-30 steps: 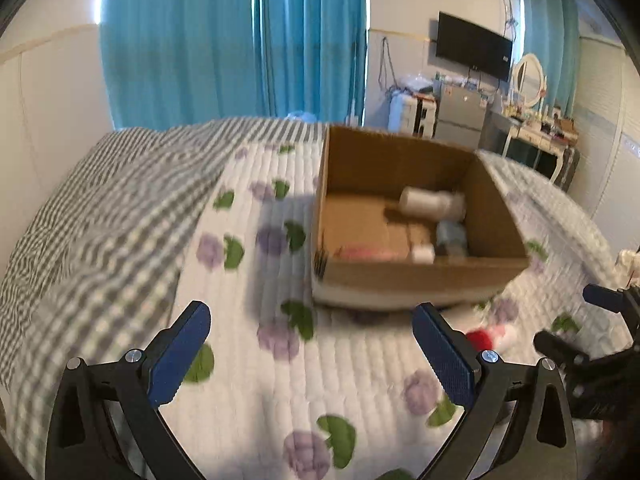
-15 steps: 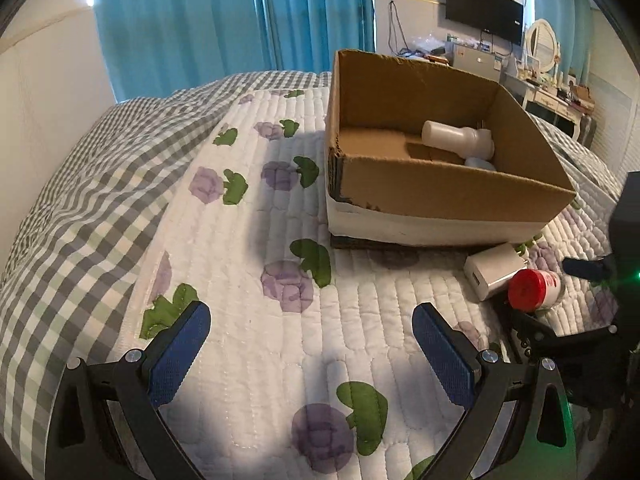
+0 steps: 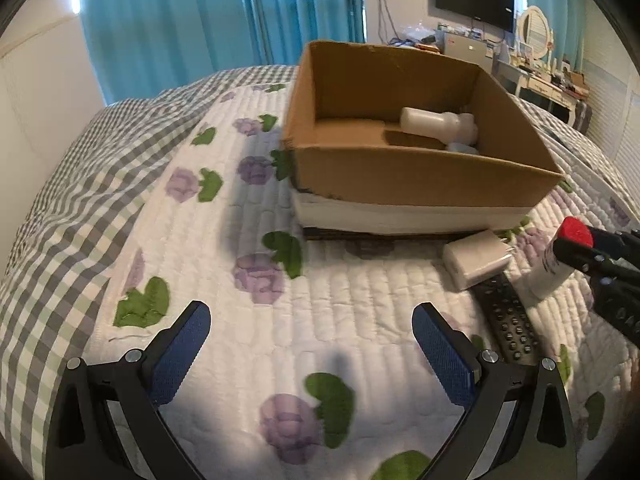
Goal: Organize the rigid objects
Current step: 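Grasp the red-capped bottle with the right tool while the left tool grasps the black remote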
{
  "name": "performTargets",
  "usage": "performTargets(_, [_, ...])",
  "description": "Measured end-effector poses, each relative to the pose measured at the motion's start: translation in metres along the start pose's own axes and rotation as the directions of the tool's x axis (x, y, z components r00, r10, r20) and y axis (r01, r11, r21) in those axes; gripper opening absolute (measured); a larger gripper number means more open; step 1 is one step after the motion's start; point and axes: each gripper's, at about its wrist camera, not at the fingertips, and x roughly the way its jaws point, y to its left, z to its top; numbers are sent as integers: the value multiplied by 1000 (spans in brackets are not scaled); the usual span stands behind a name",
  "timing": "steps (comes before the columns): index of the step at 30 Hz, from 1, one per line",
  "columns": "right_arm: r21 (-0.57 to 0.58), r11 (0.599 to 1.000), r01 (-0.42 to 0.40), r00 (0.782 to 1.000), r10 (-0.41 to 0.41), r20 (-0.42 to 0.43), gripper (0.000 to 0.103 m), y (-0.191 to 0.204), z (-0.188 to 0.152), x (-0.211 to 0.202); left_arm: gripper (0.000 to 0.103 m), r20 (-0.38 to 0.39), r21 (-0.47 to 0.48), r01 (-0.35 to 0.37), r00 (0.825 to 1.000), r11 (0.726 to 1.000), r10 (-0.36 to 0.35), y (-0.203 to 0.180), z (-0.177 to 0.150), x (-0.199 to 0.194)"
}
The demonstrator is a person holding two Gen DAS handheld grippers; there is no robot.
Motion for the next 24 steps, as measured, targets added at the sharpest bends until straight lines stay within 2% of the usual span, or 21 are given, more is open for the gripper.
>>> performTargets(5, [49, 998, -34, 999, 32, 31, 36, -13, 0, -28, 102, 4, 0, 53, 999, 999, -53, -29, 7, -9])
performTargets(10, [110, 993, -31, 1000, 30, 6, 36, -22, -27, -44, 102, -12, 8, 121, 993, 993, -121, -69, 10, -11])
performTargets(14, [156, 988, -3, 1000, 3, -2, 36, -29, -35, -48, 102, -41, 40, 138, 990, 990, -137, -95, 4, -3])
performTargets(17, [214, 977, 7, 999, 2, -41, 36, -41, -36, -40, 100, -75, 66, 140, 988, 988, -135, -111, -1, 6])
performTargets(20, [260, 966, -1, 998, 17, -60, 36, -50, -36, -35, 89, -125, 95, 140, 984, 986, -128, -124, -5, 20])
performTargets(23, [263, 965, -4, 998, 20, -56, 36, -50, -34, -37, 76, -185, 107, 171, 971, 979, -150, -135, -12, 37])
performTargets(24, [261, 965, -4, 998, 20, -57, 36, -49, -34, -37, 68, -197, 108, 181, 968, 977, -158, -137, -13, 40])
